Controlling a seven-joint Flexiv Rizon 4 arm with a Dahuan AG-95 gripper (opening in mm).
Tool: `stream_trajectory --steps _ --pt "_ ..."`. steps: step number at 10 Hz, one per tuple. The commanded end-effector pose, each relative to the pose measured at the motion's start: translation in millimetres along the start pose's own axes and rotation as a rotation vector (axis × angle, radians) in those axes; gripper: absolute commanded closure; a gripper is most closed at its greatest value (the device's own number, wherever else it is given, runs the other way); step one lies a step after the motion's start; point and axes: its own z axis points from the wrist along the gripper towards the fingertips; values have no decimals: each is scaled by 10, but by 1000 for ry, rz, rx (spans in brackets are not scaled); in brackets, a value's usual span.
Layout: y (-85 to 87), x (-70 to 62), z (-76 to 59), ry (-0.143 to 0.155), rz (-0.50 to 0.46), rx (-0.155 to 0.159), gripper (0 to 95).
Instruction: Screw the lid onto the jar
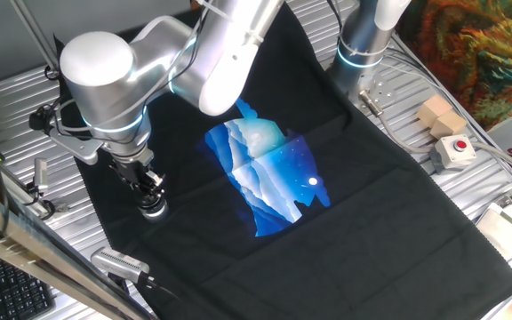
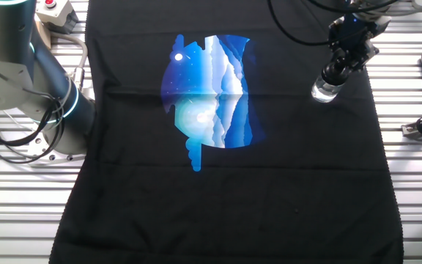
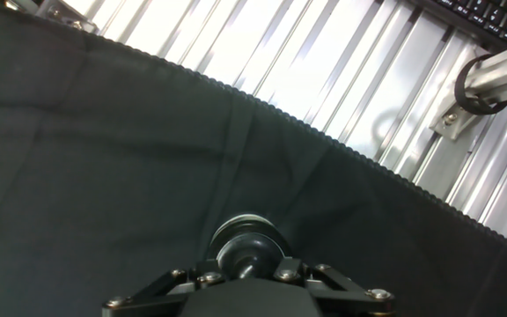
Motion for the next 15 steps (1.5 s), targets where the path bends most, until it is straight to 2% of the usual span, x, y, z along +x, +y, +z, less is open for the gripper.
stream_trajectory --steps 1,5,6,10,11,15 --pt "4 8 2 -1 3 0 570" --pt "5 8 3 0 8 0 570" --pt "5 8 3 -1 9 0 760" --pt "6 8 4 -2 14 -1 760" --pt "9 7 5 -1 21 -3 950" --pt "11 7 6 -3 32 -5 950"
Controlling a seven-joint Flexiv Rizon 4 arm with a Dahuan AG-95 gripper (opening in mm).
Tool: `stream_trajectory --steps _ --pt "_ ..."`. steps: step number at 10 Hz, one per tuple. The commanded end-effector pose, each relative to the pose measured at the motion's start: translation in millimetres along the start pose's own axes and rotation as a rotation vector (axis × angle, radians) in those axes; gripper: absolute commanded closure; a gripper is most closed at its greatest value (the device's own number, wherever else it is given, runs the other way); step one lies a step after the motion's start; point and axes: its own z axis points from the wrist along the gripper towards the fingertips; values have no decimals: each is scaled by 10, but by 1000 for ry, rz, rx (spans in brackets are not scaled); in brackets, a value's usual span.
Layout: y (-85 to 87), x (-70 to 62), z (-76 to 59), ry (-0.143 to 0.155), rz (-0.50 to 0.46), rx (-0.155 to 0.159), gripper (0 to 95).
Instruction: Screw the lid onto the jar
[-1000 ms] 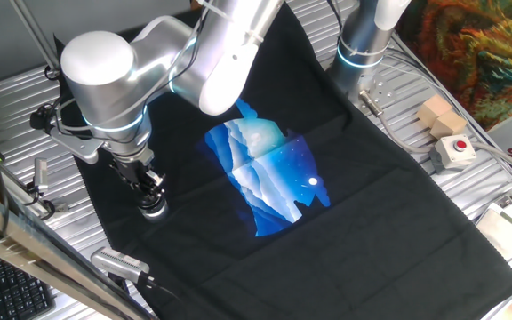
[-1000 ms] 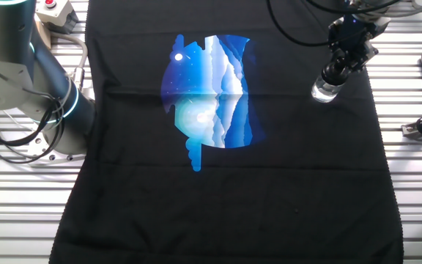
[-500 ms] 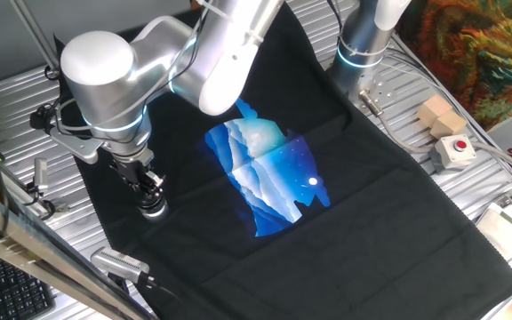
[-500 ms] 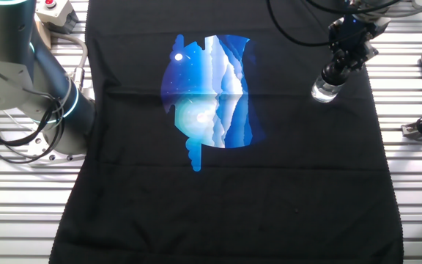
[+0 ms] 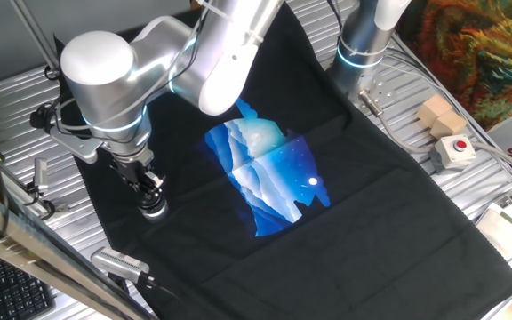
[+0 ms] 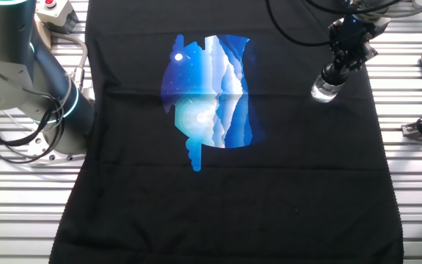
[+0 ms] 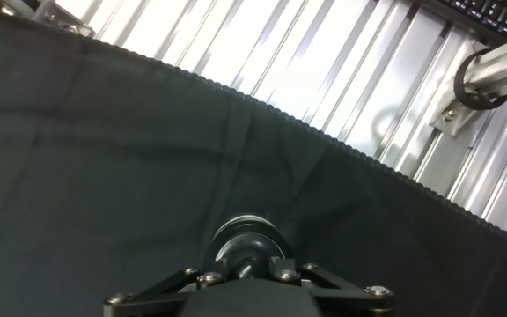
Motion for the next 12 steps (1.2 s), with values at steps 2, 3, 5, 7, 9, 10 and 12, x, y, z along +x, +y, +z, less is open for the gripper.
stream_trajectory --steps 2,3,5,7,9,10,12 --pt "5 -3 4 -2 4 -2 950" --pt "6 -2 5 -2 6 0 950" --pt "6 -2 5 -5 15 2 950" --pt "6 -2 5 -8 24 2 950" --pt "5 -1 6 -9 29 2 950" --pt "5 -1 6 -7 29 1 950" --pt "5 -1 6 -8 35 1 950"
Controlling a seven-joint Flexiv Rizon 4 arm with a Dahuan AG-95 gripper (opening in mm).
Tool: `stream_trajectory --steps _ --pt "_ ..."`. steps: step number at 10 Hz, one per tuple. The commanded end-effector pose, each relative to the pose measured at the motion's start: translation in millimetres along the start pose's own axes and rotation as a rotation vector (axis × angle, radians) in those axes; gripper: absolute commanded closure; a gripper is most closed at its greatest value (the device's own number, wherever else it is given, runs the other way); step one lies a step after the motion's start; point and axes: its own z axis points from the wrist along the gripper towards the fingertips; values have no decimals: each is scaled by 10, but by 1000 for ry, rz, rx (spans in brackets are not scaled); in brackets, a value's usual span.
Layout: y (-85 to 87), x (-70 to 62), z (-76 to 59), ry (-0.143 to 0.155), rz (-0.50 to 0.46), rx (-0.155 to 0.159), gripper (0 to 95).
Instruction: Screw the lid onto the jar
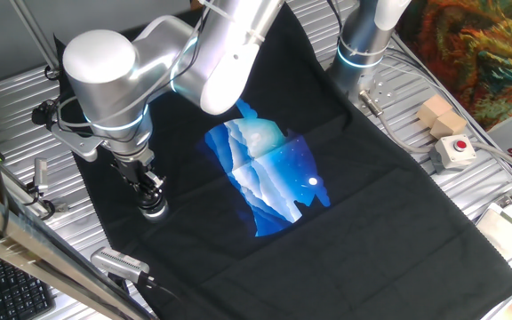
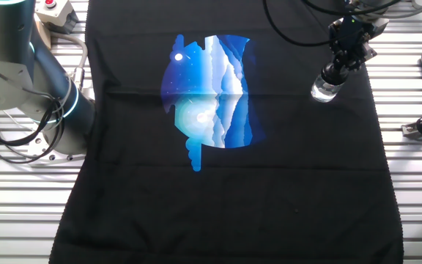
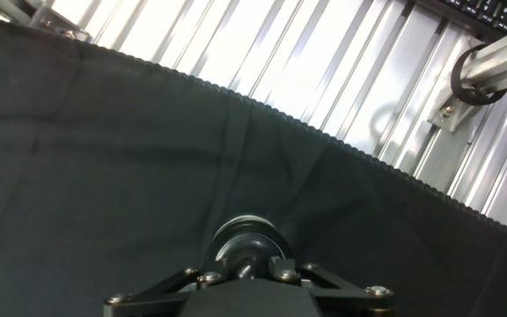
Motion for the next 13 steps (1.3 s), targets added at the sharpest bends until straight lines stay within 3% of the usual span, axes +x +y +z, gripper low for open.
stream_trajectory --steps 1,13 --pt "-2 -3 4 1 11 1 950" --pt "-5 -3 3 7 107 -2 950"
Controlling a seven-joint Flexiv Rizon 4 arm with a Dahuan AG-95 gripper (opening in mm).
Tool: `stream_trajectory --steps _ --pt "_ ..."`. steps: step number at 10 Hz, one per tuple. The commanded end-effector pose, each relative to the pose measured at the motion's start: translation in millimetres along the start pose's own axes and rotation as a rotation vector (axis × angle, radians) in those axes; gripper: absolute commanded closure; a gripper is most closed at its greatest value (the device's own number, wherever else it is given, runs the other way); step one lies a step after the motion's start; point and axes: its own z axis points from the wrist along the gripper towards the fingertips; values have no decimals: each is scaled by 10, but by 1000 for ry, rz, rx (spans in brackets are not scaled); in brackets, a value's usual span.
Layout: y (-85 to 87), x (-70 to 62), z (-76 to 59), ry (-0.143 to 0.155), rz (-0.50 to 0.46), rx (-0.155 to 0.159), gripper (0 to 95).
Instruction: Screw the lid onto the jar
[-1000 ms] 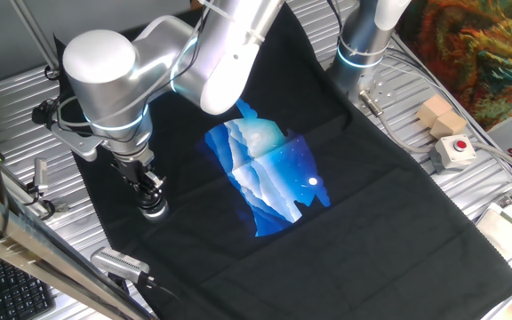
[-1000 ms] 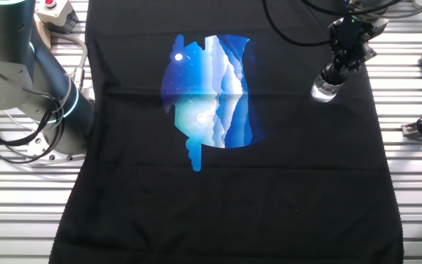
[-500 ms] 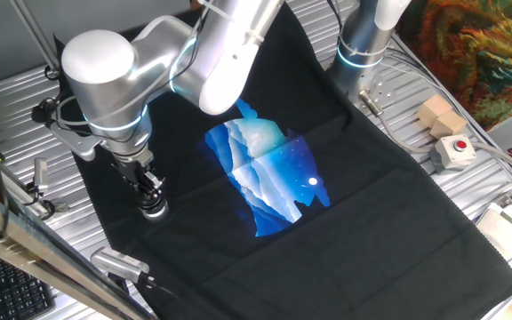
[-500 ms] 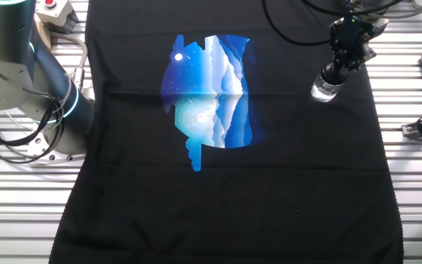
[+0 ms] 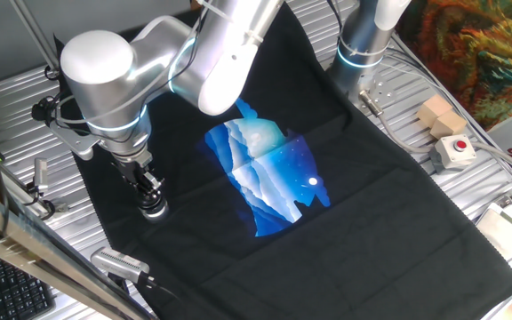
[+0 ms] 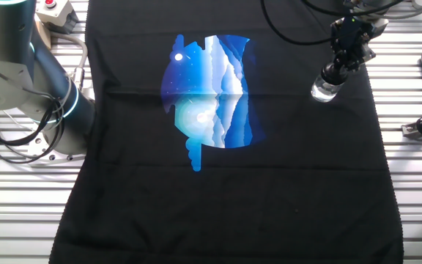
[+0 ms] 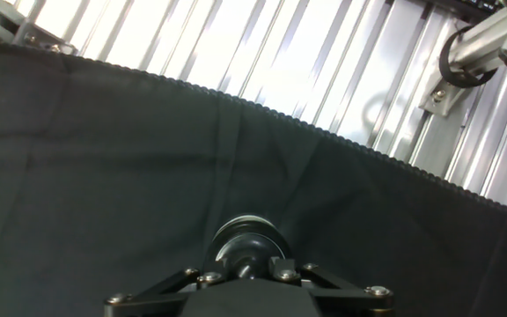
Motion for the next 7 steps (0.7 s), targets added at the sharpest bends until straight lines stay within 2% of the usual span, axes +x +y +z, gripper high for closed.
stream_trajectory --steps 1,7 --pt "-2 2 2 2 14 4 950" --pt "-3 2 1 3 53 4 950"
